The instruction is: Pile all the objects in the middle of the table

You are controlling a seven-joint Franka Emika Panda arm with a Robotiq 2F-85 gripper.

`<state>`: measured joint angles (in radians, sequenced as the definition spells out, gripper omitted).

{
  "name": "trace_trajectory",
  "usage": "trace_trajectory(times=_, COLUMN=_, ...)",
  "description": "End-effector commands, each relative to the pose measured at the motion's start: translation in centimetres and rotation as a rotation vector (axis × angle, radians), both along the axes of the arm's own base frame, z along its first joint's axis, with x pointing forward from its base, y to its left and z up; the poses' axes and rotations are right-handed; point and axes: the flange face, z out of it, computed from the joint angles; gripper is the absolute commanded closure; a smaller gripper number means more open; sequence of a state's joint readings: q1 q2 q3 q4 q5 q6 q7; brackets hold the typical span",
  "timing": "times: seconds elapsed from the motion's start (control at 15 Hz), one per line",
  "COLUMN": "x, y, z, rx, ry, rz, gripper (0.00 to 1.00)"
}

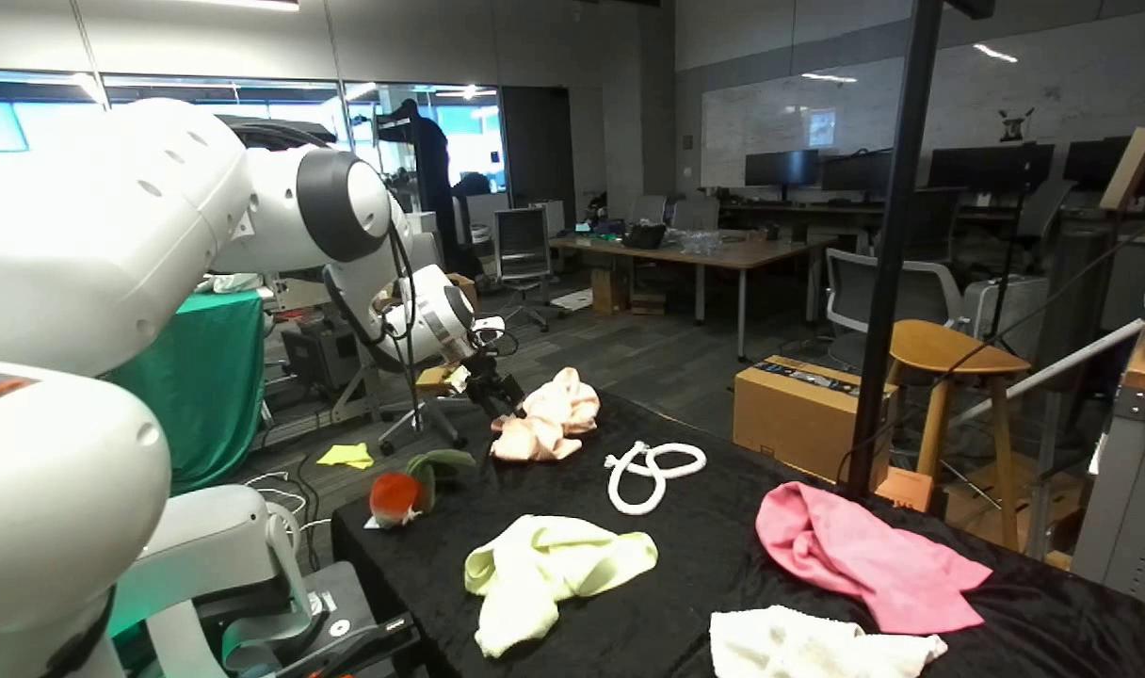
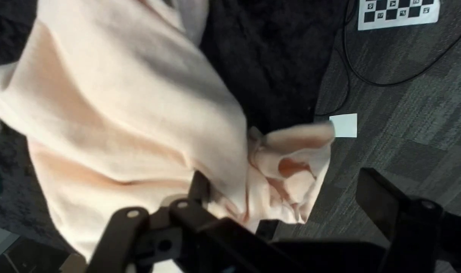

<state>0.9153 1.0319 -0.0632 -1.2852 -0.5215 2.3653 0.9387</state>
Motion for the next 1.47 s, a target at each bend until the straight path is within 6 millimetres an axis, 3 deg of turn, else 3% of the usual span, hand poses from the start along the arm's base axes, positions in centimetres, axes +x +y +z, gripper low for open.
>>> trace_trajectory(times=0.0, x=3.2, y=-1.7, z=5.3, rx=0.015, ry=0.017, rz=-0.004, gripper=0.0)
trace_trajectory(times=0.27, x=9.3, y=-6.8, z=10.1, rx=0.035, ry=-0.001, rz=-0.067, gripper=0.0)
trace_trajectory(times=0.47, x=13.5, y=-11.4, z=10.8, rx=0.015, ry=0.013, rz=-0.106, gripper=0.0)
trace_trajectory(times=0.67, x=16.2, y=-14.9, z=10.1, rx=0.012, ry=0.054, rz=-0.123, gripper=0.0)
trace_trajectory(times=0.93, x=17.5, y=-16.5, z=9.3, rx=0.054, ry=0.143, rz=-0.071, gripper=0.0)
trace_trajectory(times=1.4, x=17.2, y=-15.9, z=8.1, rx=0.131, ry=0.327, rz=0.121, gripper=0.0)
